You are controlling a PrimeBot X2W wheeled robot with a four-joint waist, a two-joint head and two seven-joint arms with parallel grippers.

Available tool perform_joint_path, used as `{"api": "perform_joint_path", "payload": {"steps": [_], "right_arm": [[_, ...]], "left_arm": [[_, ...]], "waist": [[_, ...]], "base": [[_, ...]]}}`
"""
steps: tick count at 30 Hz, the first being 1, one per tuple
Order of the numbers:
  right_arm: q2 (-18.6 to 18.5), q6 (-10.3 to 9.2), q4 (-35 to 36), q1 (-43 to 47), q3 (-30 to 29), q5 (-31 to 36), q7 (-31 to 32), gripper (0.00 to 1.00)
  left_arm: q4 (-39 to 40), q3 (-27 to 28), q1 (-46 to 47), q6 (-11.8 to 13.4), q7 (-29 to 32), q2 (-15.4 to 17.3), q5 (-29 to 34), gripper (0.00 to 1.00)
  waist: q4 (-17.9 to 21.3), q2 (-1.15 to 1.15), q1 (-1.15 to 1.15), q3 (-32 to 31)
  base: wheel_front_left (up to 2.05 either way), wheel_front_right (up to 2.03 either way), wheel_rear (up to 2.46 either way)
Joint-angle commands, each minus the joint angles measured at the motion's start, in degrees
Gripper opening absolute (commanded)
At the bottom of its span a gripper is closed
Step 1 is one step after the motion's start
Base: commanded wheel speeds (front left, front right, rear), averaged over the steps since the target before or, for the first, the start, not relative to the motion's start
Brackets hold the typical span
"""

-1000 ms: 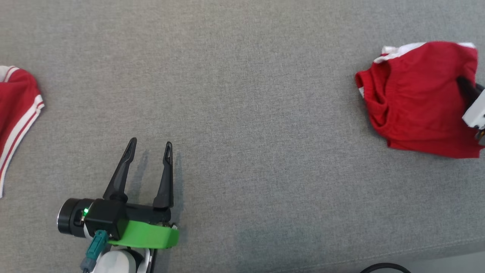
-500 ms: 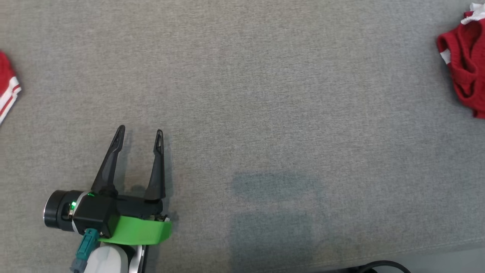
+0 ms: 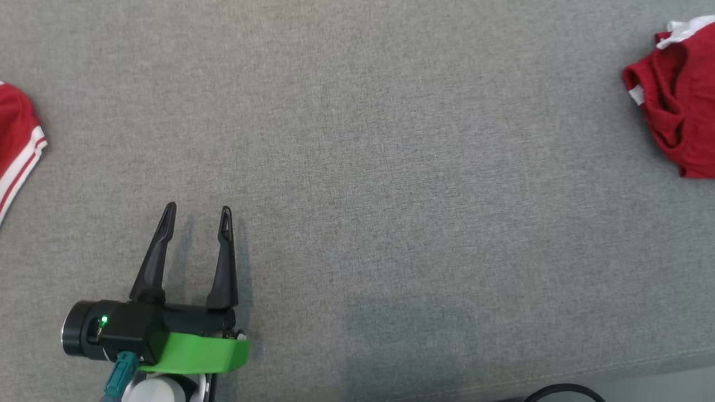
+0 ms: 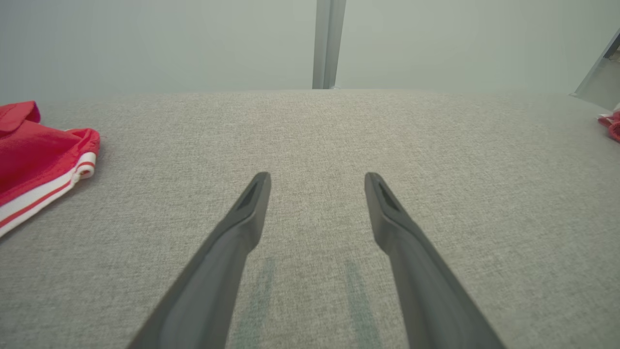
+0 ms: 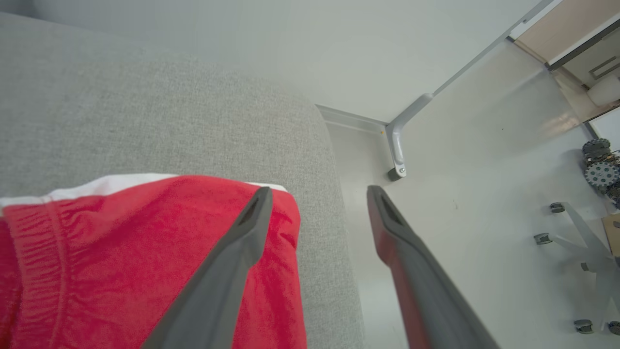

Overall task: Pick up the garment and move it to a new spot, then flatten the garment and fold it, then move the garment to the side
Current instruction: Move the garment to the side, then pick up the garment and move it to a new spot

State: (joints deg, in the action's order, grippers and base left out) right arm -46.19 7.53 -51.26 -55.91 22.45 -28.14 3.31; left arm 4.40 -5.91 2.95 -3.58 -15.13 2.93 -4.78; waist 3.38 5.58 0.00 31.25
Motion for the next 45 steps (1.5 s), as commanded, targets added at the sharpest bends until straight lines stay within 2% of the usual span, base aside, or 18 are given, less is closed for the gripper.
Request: {"api": "perform_joint_path", "payload": {"steps": [1, 8, 12, 15, 16, 19, 24, 25, 30, 36, 45], "right_arm": [[-0.62, -0.09, 0.89, -1.1, -0.43, 0.79, -2.73, 1.0], [3.11, -0.09, 6.16, 5.74, -2.34, 1.14, -12.93, 1.0], [5.43, -0.09, 10.89, 14.61, -4.54, 1.64, -16.43, 1.0], [7.85, -0.09, 15.38, 23.16, -8.7, 3.17, -17.96, 1.0], [11.28, -0.09, 19.15, 29.51, -12.28, 5.2, -18.32, 1.0], [17.6, -0.09, 27.72, 39.05, -18.81, 10.42, -18.43, 1.0], [28.55, -0.09, 37.43, 53.03, -24.85, 18.4, -18.35, 1.0], [28.55, -0.09, 37.43, 53.03, -24.85, 18.4, -18.35, 1.0], [35.63, -0.09, 39.89, 59.7, -27.01, 22.69, -18.35, 1.0], [39.65, -0.09, 39.69, 62.34, -28.03, 24.43, -18.36, 1.0], [40.95, -0.09, 40.55, 61.94, -28.94, 25.07, -18.36, 1.0]], "left_arm": [[-0.16, 0.13, -0.97, 0.25, -0.01, 0.08, -0.83, 1.0], [-2.05, -0.35, -4.85, 0.66, -0.01, 0.01, -3.91, 1.0], [-3.71, -0.48, -7.58, 0.54, -0.01, 0.02, -5.23, 1.0], [-5.39, -0.36, -9.01, 0.08, -0.02, 0.02, -5.58, 1.0], [-6.74, 0.14, -10.27, -0.05, -0.01, 0.02, -5.51, 1.0], [-8.37, 0.93, -10.93, -0.85, -0.01, 0.02, -5.11, 1.0], [-10.97, 1.43, -10.81, -1.82, -0.01, 0.04, -5.33, 1.0], [-10.97, 1.43, -10.81, -1.82, -0.01, 0.04, -5.33, 1.0], [-12.67, 2.74, -10.2, -0.37, -0.01, 0.03, -7.21, 1.0], [-14.04, 4.4, -11.91, 1.94, -0.01, 0.01, -9.72, 1.0], [-13.74, 5.86, -13.52, 1.27, -0.01, 0.04, -9.58, 1.0]], "waist": [[0.91, 0.0, 0.0, -2.69], [-0.13, 0.0, 0.0, -11.86], [-1.79, 0.0, 0.0, -17.03], [-3.49, 0.0, 0.0, -20.25], [-4.1, 0.0, 0.0, -22.08], [-4.72, 0.0, 0.0, -23.99], [-6.01, 0.0, 0.0, -26.16], [-6.01, 0.0, 0.0, -26.16], [-5.4, 0.0, 0.0, -27.22], [-4.4, 0.0, 0.0, -28.17], [-4.56, 0.0, 0.0, -28.66]], "base": [[0.0, 0.0, 0.0], [0.0, 0.0, 0.0], [0.0, 0.0, 0.0], [0.0, 0.0, 0.0], [0.0, 0.0, 0.0], [0.0, 0.0, 0.0], [0.0, 0.0, 0.0], [0.0, 0.0, 0.0], [0.0, 0.0, 0.0], [0.0, 0.0, 0.0], [0.0, 0.0, 0.0]]}}
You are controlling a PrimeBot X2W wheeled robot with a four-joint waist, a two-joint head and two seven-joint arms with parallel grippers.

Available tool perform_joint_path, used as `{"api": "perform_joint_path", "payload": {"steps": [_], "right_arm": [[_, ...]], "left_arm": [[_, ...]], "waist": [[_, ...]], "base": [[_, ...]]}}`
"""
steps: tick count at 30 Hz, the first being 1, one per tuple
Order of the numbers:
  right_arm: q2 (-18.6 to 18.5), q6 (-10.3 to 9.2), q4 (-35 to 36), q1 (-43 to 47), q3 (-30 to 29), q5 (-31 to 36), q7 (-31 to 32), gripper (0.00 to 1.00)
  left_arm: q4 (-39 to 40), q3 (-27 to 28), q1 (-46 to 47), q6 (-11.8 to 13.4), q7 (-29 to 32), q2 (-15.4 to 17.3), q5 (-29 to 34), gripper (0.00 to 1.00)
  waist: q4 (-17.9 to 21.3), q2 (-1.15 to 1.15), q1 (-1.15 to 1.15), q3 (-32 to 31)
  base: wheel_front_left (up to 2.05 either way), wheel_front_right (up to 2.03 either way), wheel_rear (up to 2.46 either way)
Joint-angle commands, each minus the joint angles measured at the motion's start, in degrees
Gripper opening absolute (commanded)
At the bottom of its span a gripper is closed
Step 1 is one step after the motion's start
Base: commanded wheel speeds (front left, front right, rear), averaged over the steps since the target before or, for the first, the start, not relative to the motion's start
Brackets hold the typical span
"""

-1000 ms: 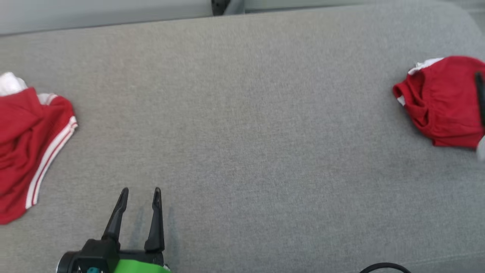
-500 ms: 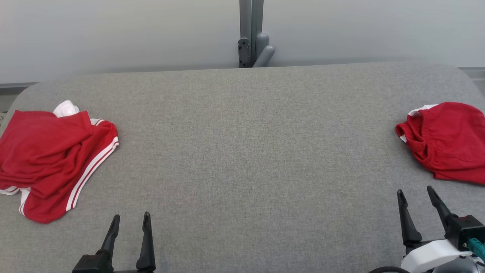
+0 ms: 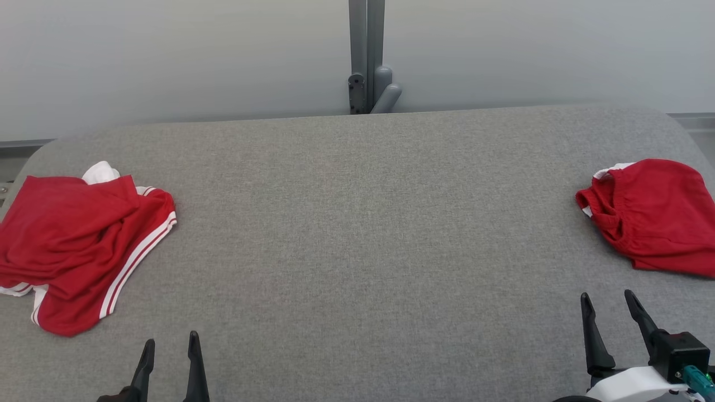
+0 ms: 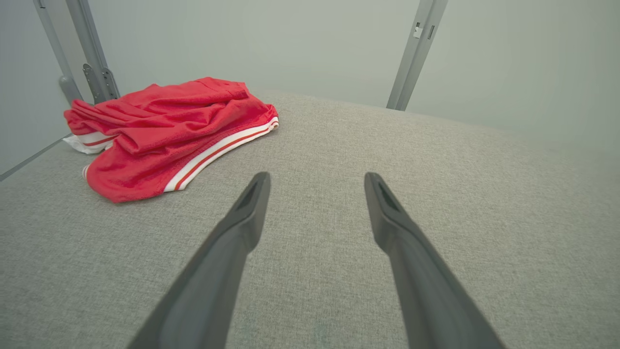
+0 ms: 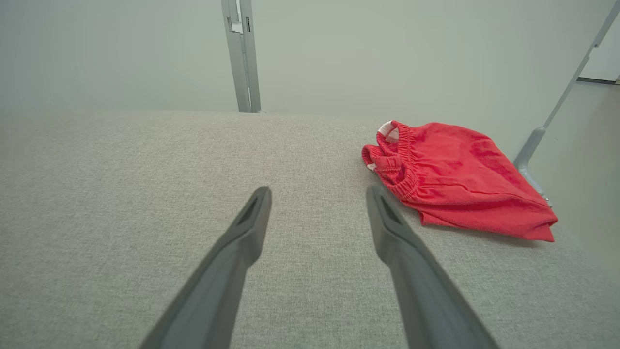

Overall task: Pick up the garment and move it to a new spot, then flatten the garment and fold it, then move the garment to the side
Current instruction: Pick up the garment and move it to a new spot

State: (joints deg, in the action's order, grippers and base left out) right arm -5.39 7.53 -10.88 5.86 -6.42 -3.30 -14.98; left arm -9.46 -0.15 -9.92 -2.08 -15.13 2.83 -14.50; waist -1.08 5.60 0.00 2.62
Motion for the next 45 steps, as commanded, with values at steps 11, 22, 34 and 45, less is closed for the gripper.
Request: {"api": "perform_joint_path", "payload": {"steps": [11, 22, 34, 45], "right_arm": [[0.2, -0.09, -0.1, 1.13, -0.06, 0.46, -0.07, 1.0], [0.09, -0.09, 0.38, 1.8, 1.18, 0.12, -0.07, 1.0], [1.49, -0.08, -1.0, -0.12, 6.52, -0.91, -0.07, 1.0], [-0.59, -0.09, -2.85, -1.55, 9.86, -2.73, -0.08, 1.0]], "left_arm": [[-0.21, 0.32, -0.25, -0.47, -0.01, 0.13, -0.03, 1.0], [0.22, 0.19, 0.31, -0.4, -0.01, 0.14, 0.29, 1.0], [1.74, 2.4, -1.61, -0.29, -0.01, 0.15, 0.6, 1.0], [4.98, 1.2, -1.38, 0.6, -0.01, 0.13, -0.85, 1.0]], "waist": [[-1.36, -0.01, 0.0, -0.35], [-6.74, -0.01, 0.0, -0.95], [-24.15, -0.01, 0.0, -2.22], [-26.18, -0.01, 0.0, 0.14]], "base": [[0.0, 0.0, 0.0], [0.0, 0.0, 0.0], [0.0, 0.0, 0.0], [0.0, 0.0, 0.0]]}}
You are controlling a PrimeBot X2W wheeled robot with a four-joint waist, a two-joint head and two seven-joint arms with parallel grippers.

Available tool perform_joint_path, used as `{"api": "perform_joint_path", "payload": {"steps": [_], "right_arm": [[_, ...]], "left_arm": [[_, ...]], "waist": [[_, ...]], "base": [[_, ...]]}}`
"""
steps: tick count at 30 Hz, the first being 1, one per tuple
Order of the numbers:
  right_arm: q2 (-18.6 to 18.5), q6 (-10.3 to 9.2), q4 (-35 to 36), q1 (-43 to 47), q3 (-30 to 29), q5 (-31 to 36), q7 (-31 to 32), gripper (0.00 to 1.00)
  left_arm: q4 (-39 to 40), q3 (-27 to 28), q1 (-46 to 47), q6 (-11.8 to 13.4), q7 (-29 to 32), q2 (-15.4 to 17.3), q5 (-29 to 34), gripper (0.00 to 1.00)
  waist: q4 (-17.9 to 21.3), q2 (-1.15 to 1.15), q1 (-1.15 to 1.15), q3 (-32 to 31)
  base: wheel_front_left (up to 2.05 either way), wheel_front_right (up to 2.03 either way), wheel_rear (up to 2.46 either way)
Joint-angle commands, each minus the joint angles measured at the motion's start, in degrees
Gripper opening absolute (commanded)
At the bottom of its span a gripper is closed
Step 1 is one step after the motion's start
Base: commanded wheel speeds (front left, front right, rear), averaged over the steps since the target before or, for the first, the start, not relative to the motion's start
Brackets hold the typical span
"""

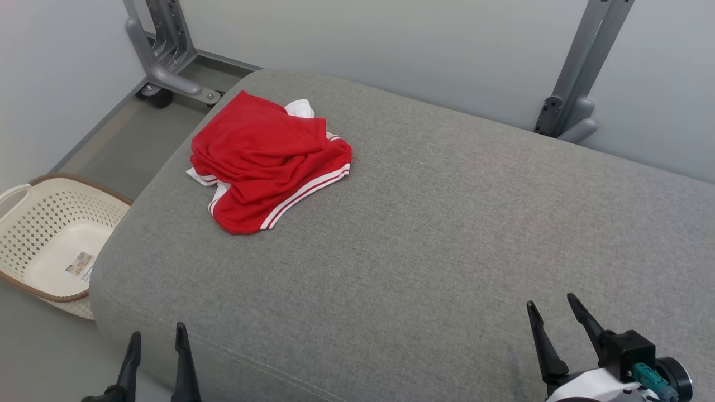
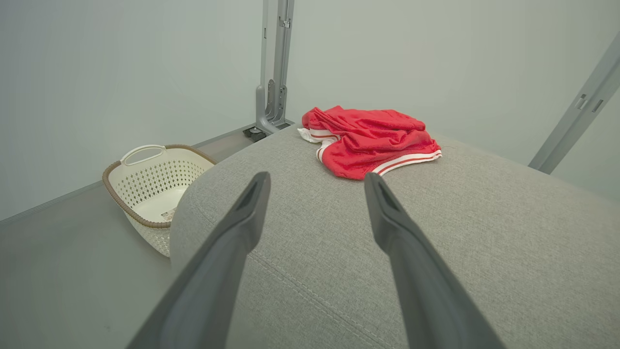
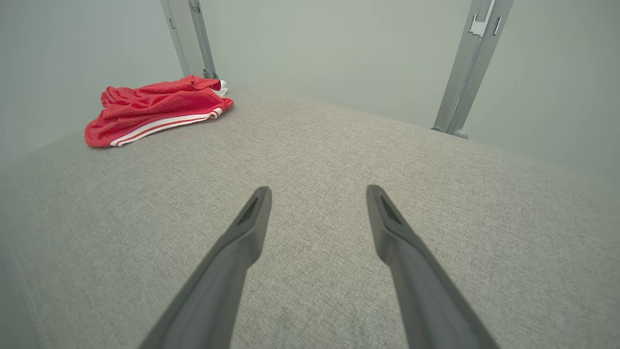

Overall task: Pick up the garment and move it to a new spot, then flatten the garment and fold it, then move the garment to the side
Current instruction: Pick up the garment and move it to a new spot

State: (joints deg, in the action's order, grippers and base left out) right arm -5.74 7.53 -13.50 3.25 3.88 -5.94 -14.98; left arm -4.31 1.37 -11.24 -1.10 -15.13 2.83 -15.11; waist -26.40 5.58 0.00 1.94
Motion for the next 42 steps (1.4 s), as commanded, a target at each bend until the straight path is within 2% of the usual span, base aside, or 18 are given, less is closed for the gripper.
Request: {"api": "perform_joint_path", "payload": {"steps": [1, 6, 11, 17, 18, 22, 23, 27, 33, 34, 35, 38, 42], "right_arm": [[-0.36, -0.09, -0.09, 1.58, -0.82, -0.13, -0.08, 1.0], [-2.59, -0.09, 2.55, 1.36, -3.61, 0.61, -0.08, 1.0], [-8.03, -0.09, 5.55, -2.29, -4.2, 0.22, -0.08, 1.0], [-12.64, -0.09, 8.83, -5.95, -5.31, -0.61, -0.08, 1.0], [-13.37, -0.09, 9.82, -6.78, -4.81, -0.83, -0.08, 1.0], [-14.24, -0.09, 11.6, -7.84, -3.92, -1.34, -0.08, 1.0], [-14.24, -0.09, 11.6, -7.84, -3.92, -1.34, -0.08, 1.0], [-14.07, -0.09, 13.06, -8.43, -3.4, -1.73, -0.08, 1.0], [-12.7, -0.09, 13.58, -7.35, -3.42, -2.23, -0.08, 1.0], [-12.38, -0.09, 13.47, -7.25, -3.5, -2.21, -0.08, 1.0], [-12.04, -0.09, 13.32, -7.16, -3.62, -2.2, -0.08, 1.0], [-11.31, -0.09, 12.85, -6.88, -3.79, -2.19, -0.08, 1.0], [-9.56, -0.09, 11.95, -6.16, -3.88, -2.42, -0.08, 1.0]], "left_arm": [[-0.62, -0.65, 0.5, -0.82, -0.01, 0.13, -0.36, 1.0], [-3.6, -4.2, 8.29, -2.71, -0.01, 0.15, -2.16, 1.0], [-10.92, -8.44, 23.52, -3.97, 0.56, 0.07, -3.38, 1.0], [-24.2, -9.86, 42.11, -5.58, 4.88, 0.37, -7.72, 1.0], [-30.17, -9.27, 46.4, -5.79, 6.09, 0.72, -9.36, 1.0], [-40.91, -8.19, 53.48, -6.02, 7.77, 1.54, -11.65, 1.0], [-40.91, -8.19, 53.48, -6.02, 7.77, 1.54, -11.65, 1.0], [-50.17, -7.16, 57.11, -6.11, 7.03, 2.82, -12.98, 1.0], [-60.45, -6.67, 57.69, -6.01, 5.02, 4.38, -13.36, 1.0], [-61.75, -6.68, 57.53, -6.04, 4.89, 4.5, -13.41, 0.47], [-62.74, -6.86, 57.33, -6.11, 4.69, 4.59, -13.46, 0.0], [-63.6, -7.93, 57.02, -6.47, 3.66, 4.21, -13.86, 0.0], [-59.19, -10.86, 56.51, -6.65, 2.06, 3.32, -15.47, 0.0]], "waist": [[-0.92, 0.0, 0.0, 1.13], [-0.55, 0.0, 0.0, 8.15], [1.56, 0.0, 0.0, 18.84], [4.12, 0.0, 0.0, 27.89], [5.39, 0.0, 0.0, 29.58], [7.97, 0.0, 0.0, 32.22], [7.97, 0.0, 0.0, 32.22], [10.03, 0.0, 0.0, 33.49], [12.33, 0.0, 0.0, 32.14], [12.49, 0.0, 0.0, 31.69], [12.62, 0.0, 0.0, 31.18], [12.86, 0.0, 0.0, 29.37], [12.44, 0.0, 0.0, 26.28]], "base": [[0.0, 0.0, 0.0], [0.0, 0.0, 0.0], [0.0, 0.0, 0.0], [0.0, 0.0, 0.0], [0.0, 0.0, 0.0], [0.0, 0.0, 0.0], [0.0, 0.0, 0.0], [0.0, 0.0, 0.0], [0.0, 0.0, 0.0], [0.0, 0.0, 0.0], [0.0, 0.0, 0.0], [0.0, 0.0, 0.0], [0.0, 0.0, 0.0]]}}
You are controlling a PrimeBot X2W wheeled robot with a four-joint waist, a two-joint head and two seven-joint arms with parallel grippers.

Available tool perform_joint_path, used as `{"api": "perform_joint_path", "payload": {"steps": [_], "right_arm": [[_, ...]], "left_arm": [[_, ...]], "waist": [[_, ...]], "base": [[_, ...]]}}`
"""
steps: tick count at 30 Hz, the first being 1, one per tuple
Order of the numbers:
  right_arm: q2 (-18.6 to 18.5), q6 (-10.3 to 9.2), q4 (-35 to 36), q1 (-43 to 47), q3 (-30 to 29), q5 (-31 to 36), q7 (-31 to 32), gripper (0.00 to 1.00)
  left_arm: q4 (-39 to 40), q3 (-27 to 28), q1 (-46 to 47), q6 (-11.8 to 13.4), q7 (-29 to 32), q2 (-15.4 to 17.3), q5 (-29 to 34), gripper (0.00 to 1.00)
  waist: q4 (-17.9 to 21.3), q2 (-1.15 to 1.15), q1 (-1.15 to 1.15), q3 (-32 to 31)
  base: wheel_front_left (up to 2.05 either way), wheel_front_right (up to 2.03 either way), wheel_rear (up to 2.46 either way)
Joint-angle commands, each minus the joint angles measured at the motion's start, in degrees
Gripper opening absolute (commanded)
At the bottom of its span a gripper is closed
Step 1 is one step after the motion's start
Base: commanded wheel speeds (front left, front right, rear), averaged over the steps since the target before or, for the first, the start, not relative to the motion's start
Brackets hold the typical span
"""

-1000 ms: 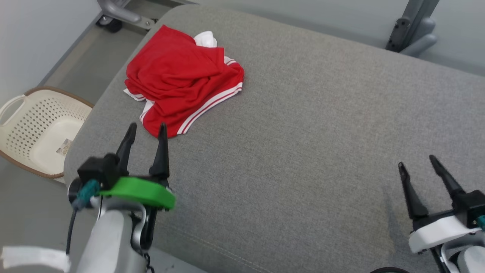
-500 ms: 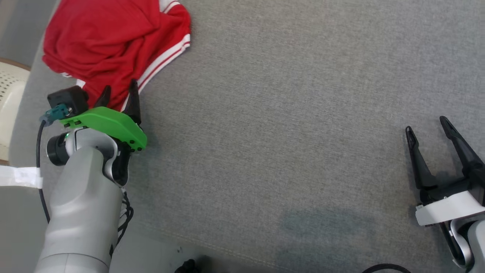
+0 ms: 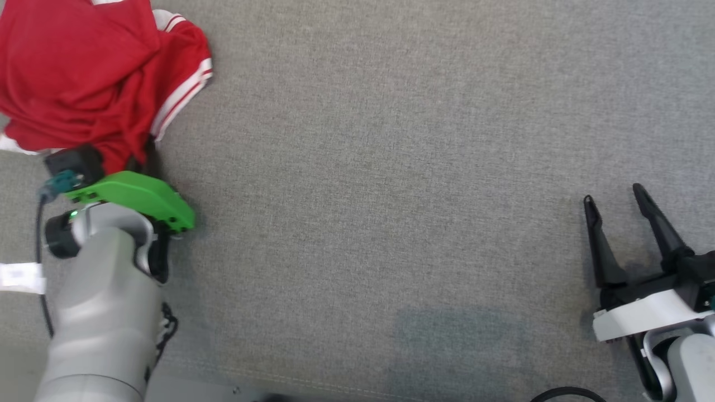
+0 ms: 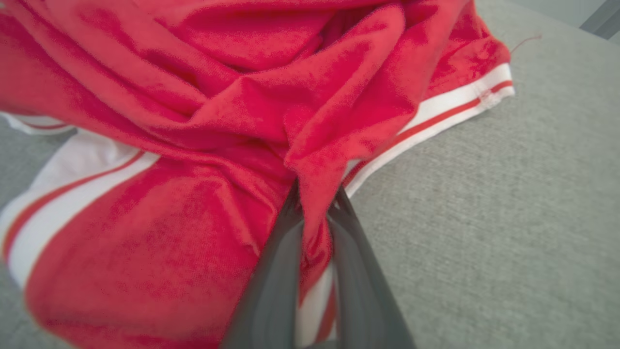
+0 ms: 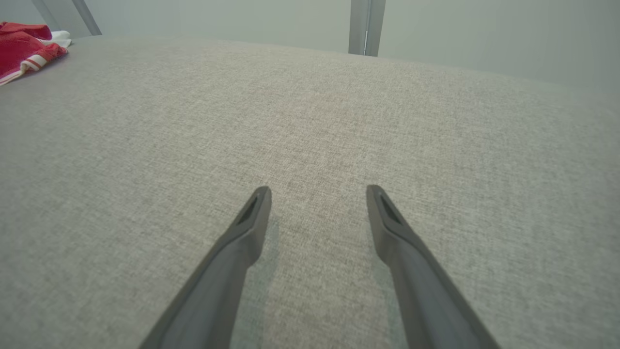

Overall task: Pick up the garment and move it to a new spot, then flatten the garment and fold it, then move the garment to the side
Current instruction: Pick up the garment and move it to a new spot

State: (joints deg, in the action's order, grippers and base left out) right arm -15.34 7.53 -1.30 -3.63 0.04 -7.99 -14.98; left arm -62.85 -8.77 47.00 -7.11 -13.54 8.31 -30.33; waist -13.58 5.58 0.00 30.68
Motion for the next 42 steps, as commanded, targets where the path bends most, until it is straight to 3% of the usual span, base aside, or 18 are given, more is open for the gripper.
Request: {"api": "perform_joint_path", "payload": {"steps": [1, 10, 17, 24, 25, 27, 30, 33, 37, 42], "right_arm": [[0.58, -0.09, -0.53, 0.92, 0.02, -0.42, -0.08, 1.0], [6.1, -0.09, -3.04, 1.11, 1.6, -0.51, -0.08, 1.0], [9.1, -0.09, -4.38, 1.1, 2.03, -0.89, -0.08, 1.0], [11.06, -0.09, -4.73, 0.59, 0.76, -1.39, -0.08, 1.0], [11.06, -0.09, -4.73, 0.59, 0.76, -1.39, -0.08, 1.0], [11.74, -0.08, -4.89, 0.45, -0.1, -1.54, -0.08, 1.0], [12.0, -0.08, -5.0, 0.64, -0.47, -1.65, -0.08, 1.0], [12.23, -0.08, -5.13, 0.86, -0.52, -1.77, -0.08, 1.0], [12.4, -0.08, -5.31, 0.33, -0.82, -2.05, -0.08, 1.0], [12.48, -0.08, -5.55, 0.03, -1.09, -2.56, -0.08, 1.0]], "left_arm": [[0.98, -1.78, -2.07, -0.64, 0.26, -1.87, -0.8, 0.0], [25.25, -13.31, -7.54, -0.45, 6.0, 0.39, -12.11, 0.0], [46.7, -17.61, -12.29, -0.36, 13.35, -0.38, -19.12, 0.0], [65.91, -21.65, -15.1, 3.98, 20.04, -4.3, -26.46, 0.0], [65.91, -21.65, -15.1, 3.98, 20.04, -4.3, -26.46, 0.0], [72.04, -24.31, -15.02, 6.9, 19.93, -5.12, -30.36, 0.0], [75.62, -26.4, -14.44, 9.16, 17.82, -5.3, -34.91, 0.0], [78.72, -29.21, -12.33, 12.89, 11.59, -5.33, -42.32, 0.0], [76.61, -30.94, -10.36, 16.22, 2.58, -5.3, -51.0, 0.0], [68.05, -29.94, -12.01, 14.86, -1.11, -5.31, -58.23, 0.0]], "waist": [[-0.48, 0.01, 0.0, -3.35], [0.65, 0.01, 0.0, -10.52], [5.4, 0.01, 0.0, -14.02], [13.21, 0.01, 0.0, -14.9], [13.21, 0.01, 0.0, -14.9], [16.63, 0.01, 0.0, -14.86], [18.51, 0.01, 0.0, -14.69], [20.75, 0.01, 0.0, -14.25], [22.63, 0.01, 0.0, -13.24], [23.15, 0.01, 0.0, -12.2]], "base": [[0.0, 0.0, 0.0], [0.0, 0.0, 0.0], [0.0, 0.0, 0.0], [0.0, 0.0, 0.0], [0.0, 0.0, 0.0], [0.0, 0.0, 0.0], [0.0, 0.0, 0.0], [0.0, 0.0, 0.0], [0.0, 0.0, 0.0], [0.0, 0.0, 0.0]]}}
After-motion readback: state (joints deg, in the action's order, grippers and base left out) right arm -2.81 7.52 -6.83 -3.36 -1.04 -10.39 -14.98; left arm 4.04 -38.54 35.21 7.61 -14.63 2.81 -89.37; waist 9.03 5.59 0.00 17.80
